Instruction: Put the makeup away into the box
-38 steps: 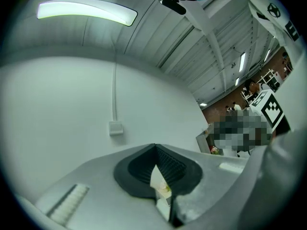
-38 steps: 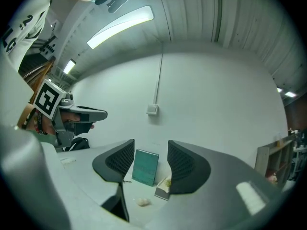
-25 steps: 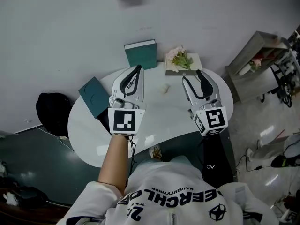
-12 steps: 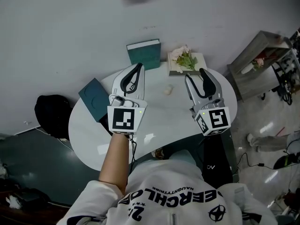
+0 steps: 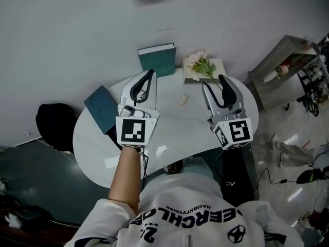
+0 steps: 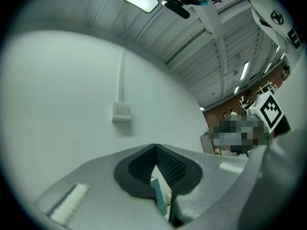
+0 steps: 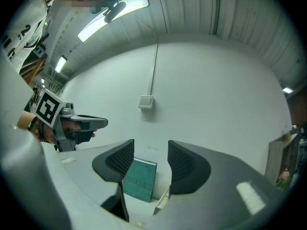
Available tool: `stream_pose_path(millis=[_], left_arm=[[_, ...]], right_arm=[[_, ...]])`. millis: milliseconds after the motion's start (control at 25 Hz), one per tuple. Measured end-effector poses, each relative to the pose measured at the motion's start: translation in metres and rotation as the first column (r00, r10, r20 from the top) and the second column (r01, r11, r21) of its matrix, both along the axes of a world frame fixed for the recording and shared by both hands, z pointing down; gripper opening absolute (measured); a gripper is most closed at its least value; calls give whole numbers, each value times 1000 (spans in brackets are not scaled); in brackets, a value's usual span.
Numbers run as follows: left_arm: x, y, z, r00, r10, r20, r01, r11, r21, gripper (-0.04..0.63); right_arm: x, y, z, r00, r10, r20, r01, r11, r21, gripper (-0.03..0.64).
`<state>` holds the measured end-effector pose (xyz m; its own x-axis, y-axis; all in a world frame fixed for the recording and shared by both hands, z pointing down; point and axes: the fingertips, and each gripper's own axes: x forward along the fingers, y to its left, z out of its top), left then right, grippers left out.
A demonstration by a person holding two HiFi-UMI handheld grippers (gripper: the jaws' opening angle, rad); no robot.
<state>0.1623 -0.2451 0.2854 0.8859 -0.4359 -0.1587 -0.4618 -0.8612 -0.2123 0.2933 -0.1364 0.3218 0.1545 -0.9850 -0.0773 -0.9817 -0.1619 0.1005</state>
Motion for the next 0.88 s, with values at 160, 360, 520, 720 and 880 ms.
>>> stream_pose_path(millis=[160,360,520,720,880], left_arm=[[2,0,0,1000,-21,8,21,1000,0,8],[5,-2,-1,998,-54,20,55,999,-1,8],[11,0,-10,997,-74,10,74,997,8,8],[8,-2,-22,986,-155,-68,156,988,8,8],[10,-5,-13,979,-194,-60,194,981,-7,8]], right_arm=[[5,-4,-1,1000,-24,2,24,1000,7,252],[16,-15,-8,998,-53,21,52,999,16,252],[21,-25,-10,996,-92,3,92,996,14,252],[32,-31,-8,991,-134,18,133,991,27,252],[43,-34,4,987,-156,33,155,988,22,252]])
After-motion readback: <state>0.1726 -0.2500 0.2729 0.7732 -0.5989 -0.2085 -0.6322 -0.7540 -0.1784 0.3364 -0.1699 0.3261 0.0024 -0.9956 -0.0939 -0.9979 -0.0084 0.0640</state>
